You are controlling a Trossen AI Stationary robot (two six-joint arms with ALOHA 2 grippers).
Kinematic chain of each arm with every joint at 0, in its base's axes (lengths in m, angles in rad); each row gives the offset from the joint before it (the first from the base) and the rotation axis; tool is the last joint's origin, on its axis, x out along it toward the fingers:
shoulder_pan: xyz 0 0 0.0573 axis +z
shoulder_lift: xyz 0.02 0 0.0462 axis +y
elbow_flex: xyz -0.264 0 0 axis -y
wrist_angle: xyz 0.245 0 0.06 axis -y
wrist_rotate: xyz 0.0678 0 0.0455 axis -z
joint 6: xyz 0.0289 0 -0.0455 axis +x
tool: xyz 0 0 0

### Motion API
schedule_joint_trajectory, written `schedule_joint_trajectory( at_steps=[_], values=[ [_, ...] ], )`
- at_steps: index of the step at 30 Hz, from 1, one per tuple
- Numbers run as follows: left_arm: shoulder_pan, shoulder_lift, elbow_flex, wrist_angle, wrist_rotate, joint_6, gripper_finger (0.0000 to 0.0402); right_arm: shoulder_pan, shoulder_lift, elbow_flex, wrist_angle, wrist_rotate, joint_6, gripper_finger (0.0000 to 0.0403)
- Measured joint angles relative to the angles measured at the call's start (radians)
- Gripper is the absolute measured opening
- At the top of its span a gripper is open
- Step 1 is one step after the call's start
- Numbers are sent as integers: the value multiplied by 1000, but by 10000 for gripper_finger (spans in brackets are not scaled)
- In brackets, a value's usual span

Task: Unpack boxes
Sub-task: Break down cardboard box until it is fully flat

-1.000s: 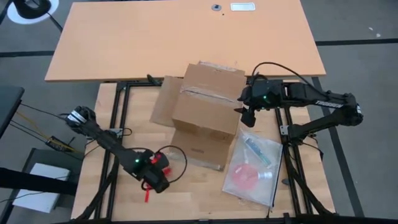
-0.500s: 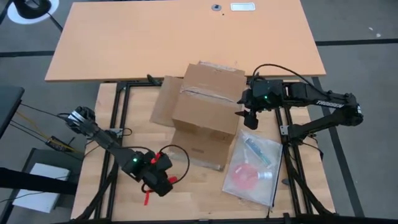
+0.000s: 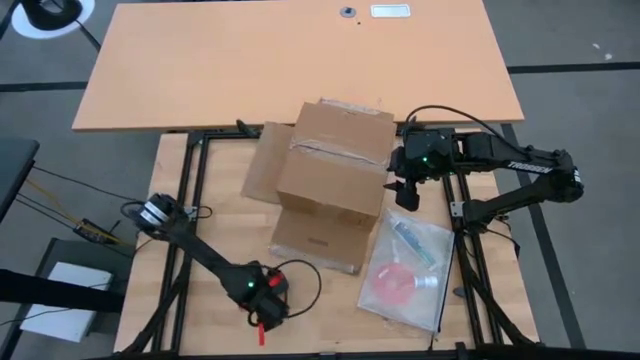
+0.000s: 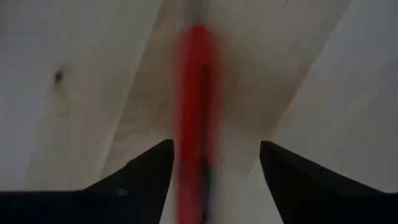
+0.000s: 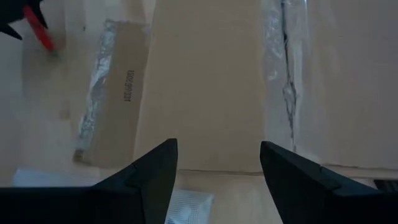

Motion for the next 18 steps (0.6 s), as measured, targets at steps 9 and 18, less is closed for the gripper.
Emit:
schedule_joint_trajectory(
  at_steps=[9, 18],
  values=[
    [-27, -56, -40, -163, -64, 68, 256, 0, 0, 0, 2, 0, 41, 233],
    [-29, -128, -133, -148, -16, 77, 249, 0, 1, 0, 3, -18, 121, 233]
  ],
)
